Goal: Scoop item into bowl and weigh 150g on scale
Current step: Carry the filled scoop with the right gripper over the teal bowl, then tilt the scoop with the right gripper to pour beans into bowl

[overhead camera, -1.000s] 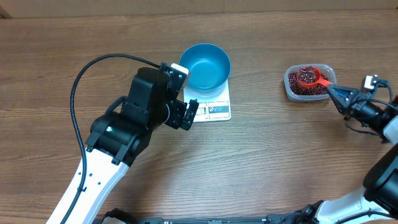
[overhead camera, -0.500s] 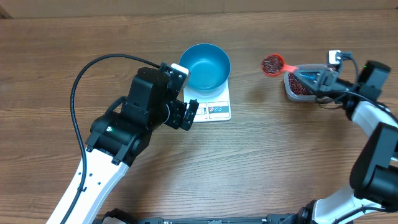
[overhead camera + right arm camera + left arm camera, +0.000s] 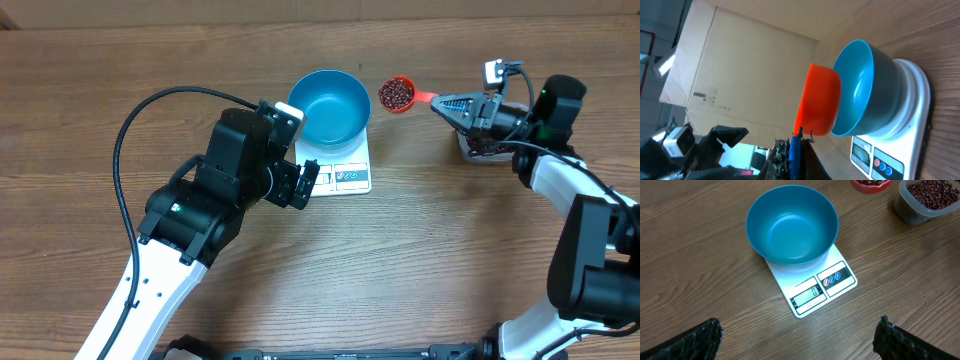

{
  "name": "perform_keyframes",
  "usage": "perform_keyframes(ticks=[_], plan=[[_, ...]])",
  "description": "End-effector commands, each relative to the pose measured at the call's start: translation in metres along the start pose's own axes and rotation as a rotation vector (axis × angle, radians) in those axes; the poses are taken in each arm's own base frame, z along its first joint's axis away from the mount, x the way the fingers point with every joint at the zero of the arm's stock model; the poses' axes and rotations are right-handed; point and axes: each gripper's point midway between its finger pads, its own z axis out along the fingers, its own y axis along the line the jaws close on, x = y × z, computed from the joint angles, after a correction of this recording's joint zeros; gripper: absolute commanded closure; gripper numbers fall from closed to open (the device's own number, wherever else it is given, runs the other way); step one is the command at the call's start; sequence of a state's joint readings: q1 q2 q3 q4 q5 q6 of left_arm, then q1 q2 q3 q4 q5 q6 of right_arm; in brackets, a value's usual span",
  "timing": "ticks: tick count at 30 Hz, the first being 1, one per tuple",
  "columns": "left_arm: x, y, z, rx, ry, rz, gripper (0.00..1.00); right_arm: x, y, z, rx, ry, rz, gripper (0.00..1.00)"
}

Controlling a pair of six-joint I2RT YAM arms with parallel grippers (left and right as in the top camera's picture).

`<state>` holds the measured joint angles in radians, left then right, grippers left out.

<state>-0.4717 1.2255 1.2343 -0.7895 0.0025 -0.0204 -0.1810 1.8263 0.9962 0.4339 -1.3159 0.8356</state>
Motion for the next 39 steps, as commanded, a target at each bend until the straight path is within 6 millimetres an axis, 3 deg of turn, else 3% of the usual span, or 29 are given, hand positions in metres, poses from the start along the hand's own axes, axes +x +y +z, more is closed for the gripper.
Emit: perform_keyframes(ticks=[1, 12, 25, 39], plan=[[0.004, 0.001, 0.003, -0.008, 0.013, -0.007, 0.0, -0.001, 0.001, 0.012, 0.013, -0.006, 0.011, 0.96], [0.004, 0.001, 0.003, -0.008, 0.013, -0.007, 0.0, 0.013, 0.004, 0.044, 0.026, 0.023, -0.04, 0.96], [0.004, 0.001, 0.003, -0.008, 0.013, -0.007, 0.0, 0.026, 0.002, 0.088, 0.093, 0.012, -0.319, 0.96], [0.004, 0.001, 0.003, -0.008, 0.013, -0.007, 0.0, 0.018, -0.009, 0.093, 0.18, -0.012, -0.692, 0.96]])
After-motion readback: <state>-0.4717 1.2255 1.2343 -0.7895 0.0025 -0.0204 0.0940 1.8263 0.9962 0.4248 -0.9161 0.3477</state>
